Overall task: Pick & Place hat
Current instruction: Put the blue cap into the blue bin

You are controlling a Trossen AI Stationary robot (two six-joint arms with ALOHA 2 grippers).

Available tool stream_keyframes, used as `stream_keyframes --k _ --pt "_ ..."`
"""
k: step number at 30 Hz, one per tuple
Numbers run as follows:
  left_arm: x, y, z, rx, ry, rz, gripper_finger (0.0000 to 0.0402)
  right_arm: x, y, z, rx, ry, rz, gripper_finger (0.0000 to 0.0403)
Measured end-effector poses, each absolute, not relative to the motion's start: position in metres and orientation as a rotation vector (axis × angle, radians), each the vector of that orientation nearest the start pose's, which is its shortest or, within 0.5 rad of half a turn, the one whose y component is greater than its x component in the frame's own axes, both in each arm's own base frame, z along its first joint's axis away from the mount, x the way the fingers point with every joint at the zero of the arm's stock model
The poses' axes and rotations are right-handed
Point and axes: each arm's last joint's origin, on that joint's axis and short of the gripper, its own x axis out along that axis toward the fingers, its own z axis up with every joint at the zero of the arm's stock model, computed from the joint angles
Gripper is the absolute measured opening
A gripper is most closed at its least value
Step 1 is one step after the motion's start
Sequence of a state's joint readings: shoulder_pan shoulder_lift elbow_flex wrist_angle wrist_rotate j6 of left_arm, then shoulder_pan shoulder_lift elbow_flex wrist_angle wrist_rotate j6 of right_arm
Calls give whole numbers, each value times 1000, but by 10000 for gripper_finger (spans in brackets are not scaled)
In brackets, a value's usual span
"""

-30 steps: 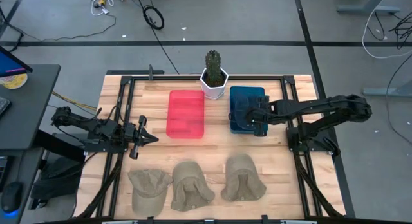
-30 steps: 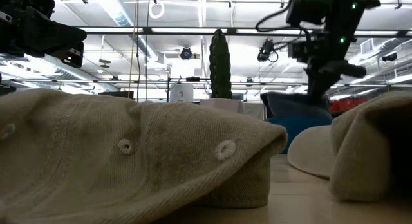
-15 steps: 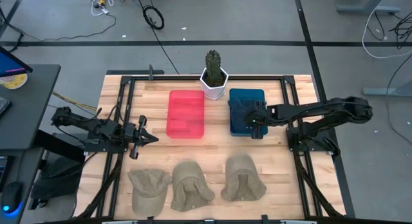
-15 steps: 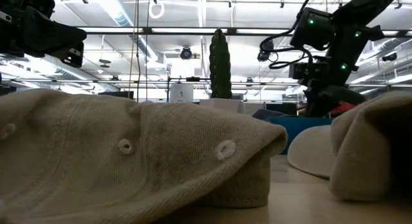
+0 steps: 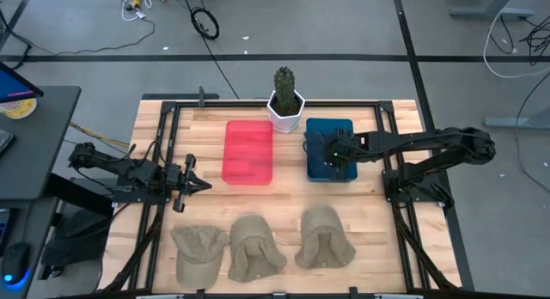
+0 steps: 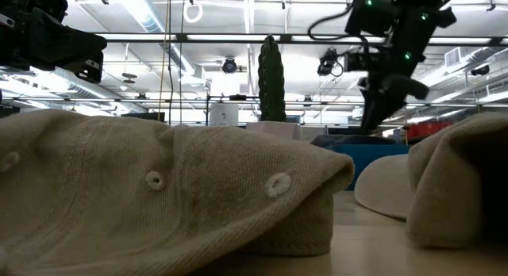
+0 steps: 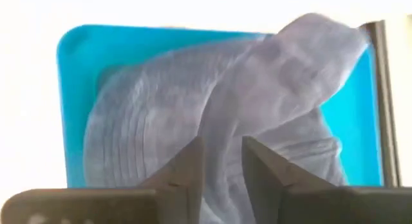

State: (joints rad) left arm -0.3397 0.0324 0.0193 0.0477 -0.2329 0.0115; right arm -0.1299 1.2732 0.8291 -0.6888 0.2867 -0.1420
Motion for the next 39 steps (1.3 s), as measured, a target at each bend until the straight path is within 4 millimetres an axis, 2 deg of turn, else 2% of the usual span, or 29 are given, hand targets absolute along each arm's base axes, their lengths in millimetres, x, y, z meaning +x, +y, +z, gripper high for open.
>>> stream_keyframes --k 4,8,10,15,19,24,30,35,39 --pt "94 -26 172 2 -34 -107 18 234 -40 229 -195 1084 -320 133" --pt "94 -26 172 2 -34 -107 18 242 -49 230 -154 1017 -369 128" --pt "94 -26 172 2 -34 -107 19 244 -56 226 -140 1021 -388 108" --pt "94 -26 172 2 -34 -107 18 255 -71 214 -122 1024 -419 13" --pt "94 -26 172 2 -34 -107 18 261 -85 198 -71 1048 -468 9" --pt "94 -26 172 2 -34 -107 18 266 -99 170 -13 1148 -448 4" --pt "94 -26 172 2 -34 -107 18 274 -107 146 15 1201 -435 2" --pt "94 -26 172 2 -34 -107 18 278 -108 140 25 1194 -424 1" --pt "94 -26 172 2 -34 -107 19 276 -107 146 36 1174 -419 1"
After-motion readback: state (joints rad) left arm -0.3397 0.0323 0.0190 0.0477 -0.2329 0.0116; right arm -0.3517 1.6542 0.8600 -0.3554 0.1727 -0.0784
